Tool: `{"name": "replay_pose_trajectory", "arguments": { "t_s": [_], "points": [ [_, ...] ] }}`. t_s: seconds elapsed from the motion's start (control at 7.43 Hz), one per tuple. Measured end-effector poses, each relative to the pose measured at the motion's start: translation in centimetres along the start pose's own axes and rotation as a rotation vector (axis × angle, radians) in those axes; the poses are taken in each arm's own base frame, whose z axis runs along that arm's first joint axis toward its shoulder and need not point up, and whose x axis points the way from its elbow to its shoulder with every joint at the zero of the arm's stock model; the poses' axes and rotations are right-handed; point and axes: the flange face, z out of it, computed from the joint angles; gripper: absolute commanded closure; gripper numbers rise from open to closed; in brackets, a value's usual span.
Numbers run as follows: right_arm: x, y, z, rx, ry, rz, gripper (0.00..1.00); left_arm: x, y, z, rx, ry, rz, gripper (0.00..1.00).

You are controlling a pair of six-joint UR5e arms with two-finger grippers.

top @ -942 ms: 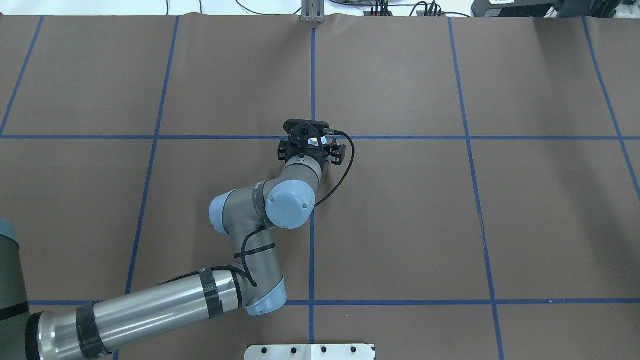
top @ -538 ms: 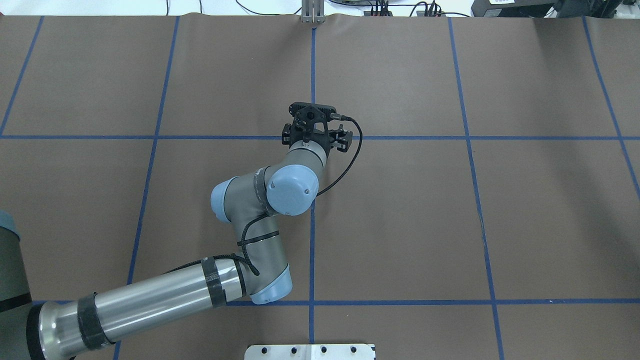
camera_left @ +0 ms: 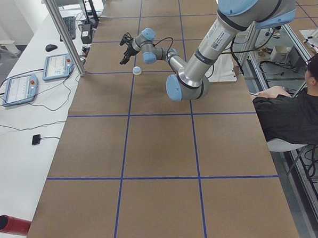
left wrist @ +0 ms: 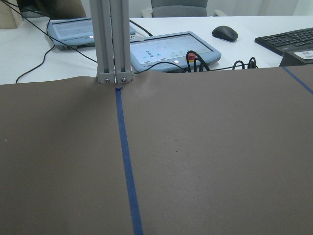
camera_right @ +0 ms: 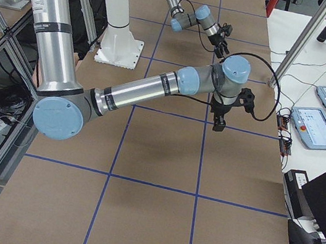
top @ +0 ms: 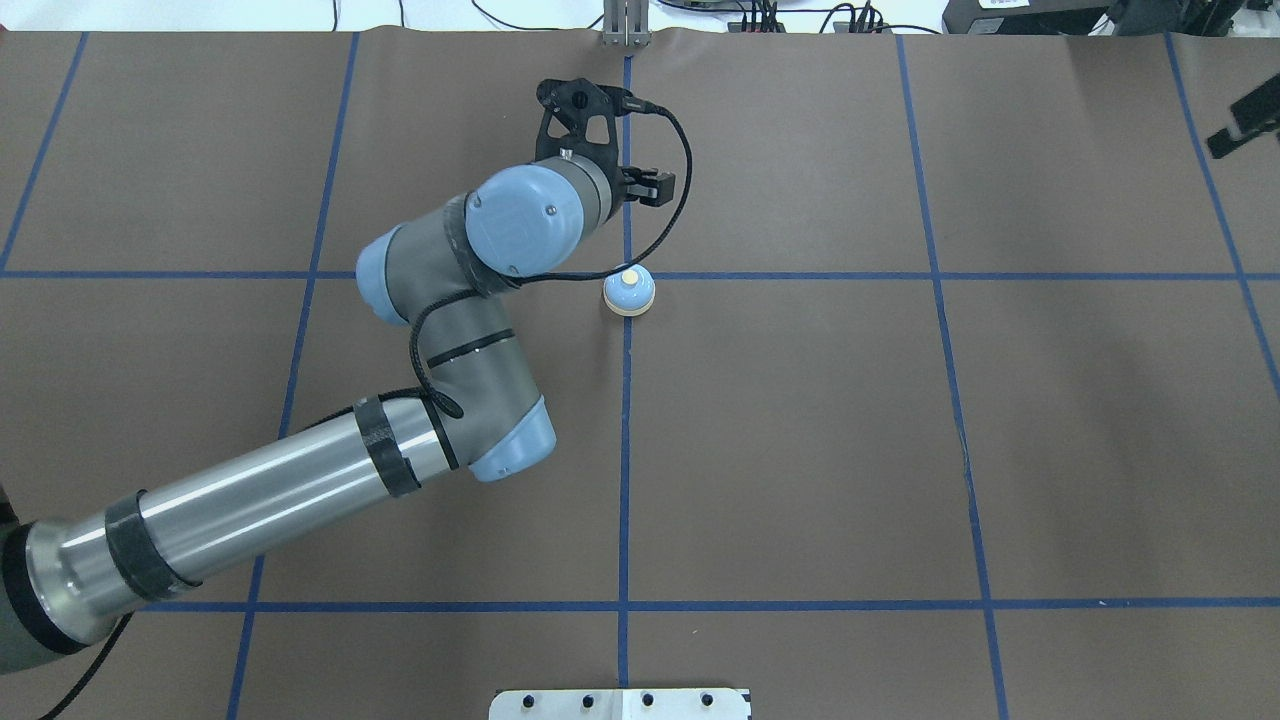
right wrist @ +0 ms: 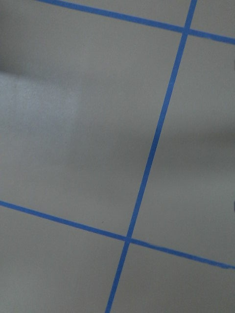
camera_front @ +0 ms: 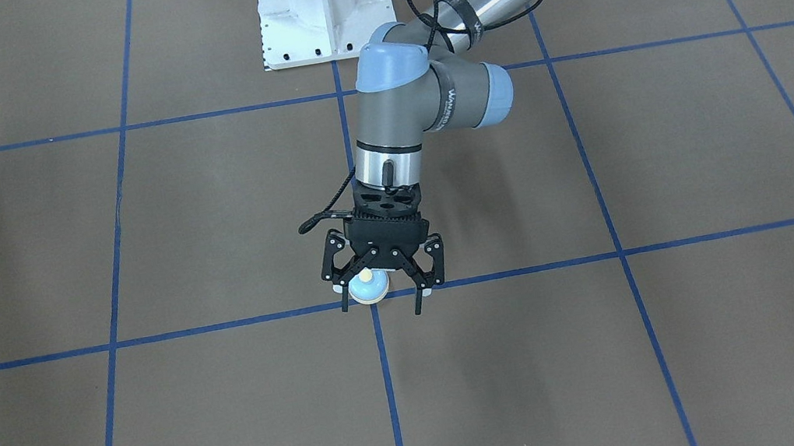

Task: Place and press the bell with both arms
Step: 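Withdraw the left arm while the right arm moves above the bell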

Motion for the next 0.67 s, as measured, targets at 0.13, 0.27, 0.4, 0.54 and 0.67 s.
{"name": "replay_pose_trajectory", "arguments": {
  "t_s": [0.13,0.27,0.4,0.54,0.67],
  "points": [
    [-4.8,-1.4,1.2,-0.011,-0.008,0.051,0.78,-1.6,-1.6,0.0,-0.046,-0.006,-0.006,0.01],
    [-10.1,-2.3,2.8,-0.02,-0.003,0.084,1.0,-3.4,-2.6,-0.1,-0.085,-0.006,-0.014,0.01],
    [-15.5,-2.8,4.7,-0.026,0.011,0.098,1.0,-5.9,-3.5,-0.7,-0.132,0.005,-0.017,0.01],
    [-20.2,-2.8,6.4,-0.029,0.02,0.112,1.0,-8.6,-4.2,-1.9,-0.178,0.012,-0.009,0.01],
    [-26.8,-2.4,8.1,-0.03,0.019,0.146,1.0,-12.3,-5.1,-4.4,-0.235,0.0,0.021,0.01]
  ]
}}
